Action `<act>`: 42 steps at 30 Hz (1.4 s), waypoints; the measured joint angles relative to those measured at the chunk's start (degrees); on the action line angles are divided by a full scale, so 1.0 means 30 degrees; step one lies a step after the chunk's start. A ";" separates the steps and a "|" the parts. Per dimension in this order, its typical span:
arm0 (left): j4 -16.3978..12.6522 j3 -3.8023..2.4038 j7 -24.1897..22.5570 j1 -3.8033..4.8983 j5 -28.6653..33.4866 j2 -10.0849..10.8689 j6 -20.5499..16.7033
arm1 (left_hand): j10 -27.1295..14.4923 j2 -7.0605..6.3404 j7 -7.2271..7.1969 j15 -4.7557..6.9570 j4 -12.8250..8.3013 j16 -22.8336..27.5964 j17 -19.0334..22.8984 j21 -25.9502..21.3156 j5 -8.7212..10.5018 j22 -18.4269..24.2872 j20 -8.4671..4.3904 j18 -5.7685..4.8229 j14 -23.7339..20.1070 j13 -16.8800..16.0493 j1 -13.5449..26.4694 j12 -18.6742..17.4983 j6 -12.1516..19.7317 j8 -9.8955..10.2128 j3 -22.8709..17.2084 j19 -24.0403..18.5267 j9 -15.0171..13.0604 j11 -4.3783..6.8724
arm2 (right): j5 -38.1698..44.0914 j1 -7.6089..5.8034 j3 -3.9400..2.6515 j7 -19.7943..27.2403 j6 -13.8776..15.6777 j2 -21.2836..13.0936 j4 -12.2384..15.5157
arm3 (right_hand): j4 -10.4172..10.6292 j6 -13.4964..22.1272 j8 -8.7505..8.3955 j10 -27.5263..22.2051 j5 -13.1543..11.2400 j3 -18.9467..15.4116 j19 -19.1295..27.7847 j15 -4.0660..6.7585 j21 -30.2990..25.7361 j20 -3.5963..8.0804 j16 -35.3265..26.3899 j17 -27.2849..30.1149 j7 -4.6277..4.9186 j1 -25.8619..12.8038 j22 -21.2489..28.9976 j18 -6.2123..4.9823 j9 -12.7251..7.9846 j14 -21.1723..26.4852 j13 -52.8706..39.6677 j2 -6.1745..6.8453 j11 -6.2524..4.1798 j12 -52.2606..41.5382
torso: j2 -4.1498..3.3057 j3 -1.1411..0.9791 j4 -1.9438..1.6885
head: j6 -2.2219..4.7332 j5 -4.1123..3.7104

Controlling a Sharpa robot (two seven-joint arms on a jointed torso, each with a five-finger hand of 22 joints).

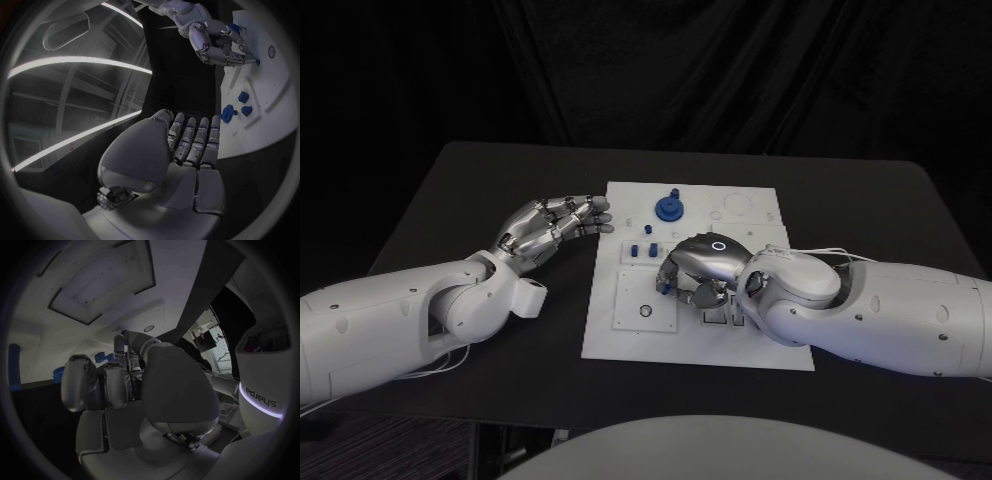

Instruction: Assemble the parts on the task board

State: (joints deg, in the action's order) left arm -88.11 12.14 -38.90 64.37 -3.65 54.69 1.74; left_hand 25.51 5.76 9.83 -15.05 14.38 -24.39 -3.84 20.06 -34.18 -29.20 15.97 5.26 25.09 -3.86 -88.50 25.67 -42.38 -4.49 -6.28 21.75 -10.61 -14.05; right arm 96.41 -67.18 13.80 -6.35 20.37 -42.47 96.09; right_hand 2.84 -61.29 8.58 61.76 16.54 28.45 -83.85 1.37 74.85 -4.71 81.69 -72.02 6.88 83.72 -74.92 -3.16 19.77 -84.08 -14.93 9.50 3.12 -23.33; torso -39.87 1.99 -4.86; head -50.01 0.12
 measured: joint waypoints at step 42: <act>-0.0081 0.0000 -0.0002 -0.0047 0.0006 0.0094 0.0116 | -0.0073 0.0000 0.0000 -0.0001 -0.0056 -0.0075 0.0000 0.0000 0.0001 -0.0014 0.0000 -0.0001 0.0000 -0.0001 0.0000 0.0000 0.0000 0.0000 -0.0056 0.0000 0.0011 -0.0068 | -0.1111 -0.2182 -0.0058 -0.0196 -0.0157 -0.2993 0.1480 | 0.4414 0.3695 -0.1123 -0.8239 -0.2031 -0.5185 0.1226 -0.1013 -0.3224 -0.1022 -0.1258 0.3010 -0.0452 0.1003 0.0005 -0.0894 -0.3122 0.0526 0.1550 0.0399 0.1625 0.0490 | 0.0051 -0.0022 0.0009 | 0.0000 -0.0289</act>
State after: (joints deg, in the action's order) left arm -88.35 12.14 -38.91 64.23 -3.64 54.97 2.09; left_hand 25.29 5.76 9.83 -15.05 14.21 -24.62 -3.84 20.06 -34.18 -29.24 15.97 5.26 25.09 -3.86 -88.50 25.67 -42.38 -4.49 -6.45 21.76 -10.57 -14.25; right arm 93.08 -73.72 13.63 -6.94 19.90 -51.45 100.53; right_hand 16.08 -50.21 5.21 37.04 10.45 12.90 -80.17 -1.67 65.18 -7.78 77.91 -62.99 5.52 86.73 -74.90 -5.85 10.40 -82.50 -10.29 10.70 7.99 -21.86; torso -39.72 1.92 -4.83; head -50.01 -0.75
